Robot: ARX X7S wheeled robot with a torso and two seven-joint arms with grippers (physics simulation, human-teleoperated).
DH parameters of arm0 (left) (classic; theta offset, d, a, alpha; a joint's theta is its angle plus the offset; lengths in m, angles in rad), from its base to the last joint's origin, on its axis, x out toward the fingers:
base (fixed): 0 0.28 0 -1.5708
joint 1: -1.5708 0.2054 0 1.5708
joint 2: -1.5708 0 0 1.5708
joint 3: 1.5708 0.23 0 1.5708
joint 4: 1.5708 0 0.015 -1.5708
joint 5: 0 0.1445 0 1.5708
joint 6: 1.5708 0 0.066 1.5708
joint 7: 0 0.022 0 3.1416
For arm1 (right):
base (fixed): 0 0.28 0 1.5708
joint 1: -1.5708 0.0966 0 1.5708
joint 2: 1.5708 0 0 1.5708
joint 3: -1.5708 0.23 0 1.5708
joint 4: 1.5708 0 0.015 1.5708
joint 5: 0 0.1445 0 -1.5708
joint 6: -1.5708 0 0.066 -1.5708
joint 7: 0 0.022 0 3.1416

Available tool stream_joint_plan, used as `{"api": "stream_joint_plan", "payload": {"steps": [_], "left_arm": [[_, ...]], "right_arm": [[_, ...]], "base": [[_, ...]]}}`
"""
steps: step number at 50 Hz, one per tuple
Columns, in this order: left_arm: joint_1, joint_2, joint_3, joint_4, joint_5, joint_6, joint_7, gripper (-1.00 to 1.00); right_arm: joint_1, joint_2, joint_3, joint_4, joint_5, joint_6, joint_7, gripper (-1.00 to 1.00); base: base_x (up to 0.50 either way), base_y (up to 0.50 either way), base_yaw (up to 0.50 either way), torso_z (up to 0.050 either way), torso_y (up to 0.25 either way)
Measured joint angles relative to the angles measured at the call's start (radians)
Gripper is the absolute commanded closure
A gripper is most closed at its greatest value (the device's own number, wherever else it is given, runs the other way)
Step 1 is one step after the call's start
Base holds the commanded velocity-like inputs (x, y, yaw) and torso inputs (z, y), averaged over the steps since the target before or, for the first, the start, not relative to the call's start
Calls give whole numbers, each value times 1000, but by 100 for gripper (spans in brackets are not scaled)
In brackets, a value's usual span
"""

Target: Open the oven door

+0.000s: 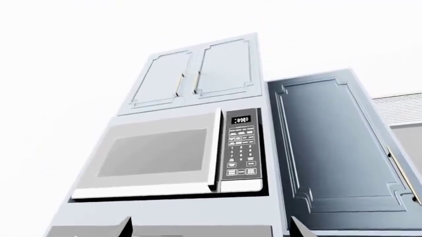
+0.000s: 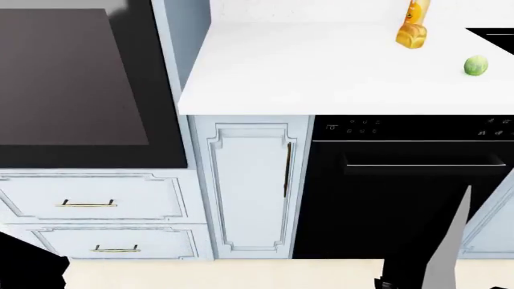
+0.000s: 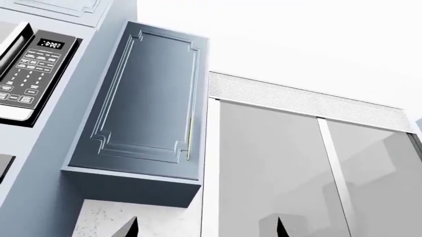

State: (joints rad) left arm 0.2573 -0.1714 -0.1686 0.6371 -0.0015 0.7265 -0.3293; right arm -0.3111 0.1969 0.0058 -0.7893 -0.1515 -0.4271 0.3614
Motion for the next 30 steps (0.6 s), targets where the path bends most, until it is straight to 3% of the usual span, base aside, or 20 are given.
{"api": "stream_joint_plan", "payload": {"steps": [16, 30], "left_arm": [[0, -3, 0, -6, 14, 4, -20, -100], [-5, -8, 11, 4, 17, -24, -33, -100]], "right_arm": [[8, 15, -9, 2, 4, -1, 8, -100], [9, 24, -15, 3, 7, 2, 16, -100]], "base": [[0, 0, 0, -1, 0], [0, 0, 0, -50, 0]]}}
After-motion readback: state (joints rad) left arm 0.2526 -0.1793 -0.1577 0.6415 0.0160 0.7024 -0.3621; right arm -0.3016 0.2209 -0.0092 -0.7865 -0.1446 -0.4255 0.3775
